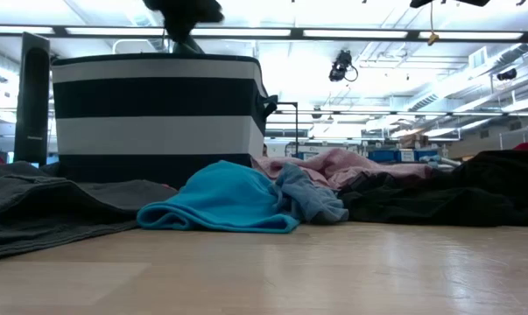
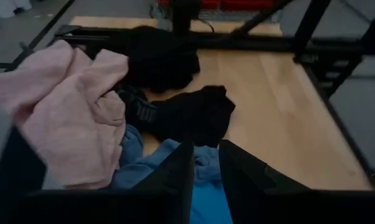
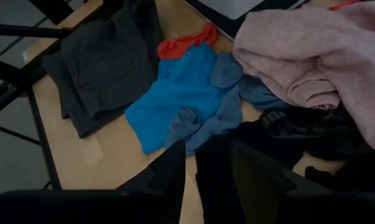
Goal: Sort clothes
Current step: Put the blue t-shirt into the blue laundry bin
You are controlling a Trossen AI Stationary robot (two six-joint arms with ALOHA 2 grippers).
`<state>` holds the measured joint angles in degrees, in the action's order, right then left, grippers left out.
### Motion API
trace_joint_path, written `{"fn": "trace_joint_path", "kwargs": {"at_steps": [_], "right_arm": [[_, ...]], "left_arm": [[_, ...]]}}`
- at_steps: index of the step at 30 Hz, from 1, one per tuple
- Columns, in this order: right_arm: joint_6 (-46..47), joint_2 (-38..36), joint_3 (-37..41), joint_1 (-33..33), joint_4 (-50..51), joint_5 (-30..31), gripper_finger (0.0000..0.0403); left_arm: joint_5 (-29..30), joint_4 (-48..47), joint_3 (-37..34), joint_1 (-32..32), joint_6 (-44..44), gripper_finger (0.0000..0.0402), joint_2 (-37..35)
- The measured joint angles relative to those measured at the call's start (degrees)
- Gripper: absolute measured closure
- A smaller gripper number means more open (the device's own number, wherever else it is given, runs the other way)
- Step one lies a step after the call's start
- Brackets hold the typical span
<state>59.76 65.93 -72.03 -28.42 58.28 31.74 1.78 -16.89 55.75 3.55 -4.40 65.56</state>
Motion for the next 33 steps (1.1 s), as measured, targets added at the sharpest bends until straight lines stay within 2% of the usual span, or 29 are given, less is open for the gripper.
{"fn": "trace_joint_path", "kwargs": {"at_steps": [4, 11, 15, 24, 33], "right_arm": [[2.4, -0.2, 0.0, -3.3, 2.0, 3.0, 0.0273], [8.1, 0.1, 0.0, -6.5, 5.8, 3.5, 0.0273], [9.7, 0.1, 0.0, -7.4, 6.1, 3.5, 0.0273], [10.6, 0.1, 0.0, -7.7, 6.2, 3.6, 0.0273], [10.6, 0.1, 0.0, -7.7, 6.2, 5.7, 0.0273]], "left_arm": [[-0.3, 3.3, 0.0, 0.0, 2.1, 0.0321, 5.8], [-0.4, 6.0, 0.0, 0.0, 3.7, 0.0319, 13.2], [-0.4, 4.8, 0.0, 0.0, 4.2, 0.0300, 15.8], [-0.5, 3.7, 0.0, 0.0, -2.1, 0.0240, 17.0], [0.4, -5.0, 0.0, 0.2, -0.5, 0.0243, 18.8]]}}
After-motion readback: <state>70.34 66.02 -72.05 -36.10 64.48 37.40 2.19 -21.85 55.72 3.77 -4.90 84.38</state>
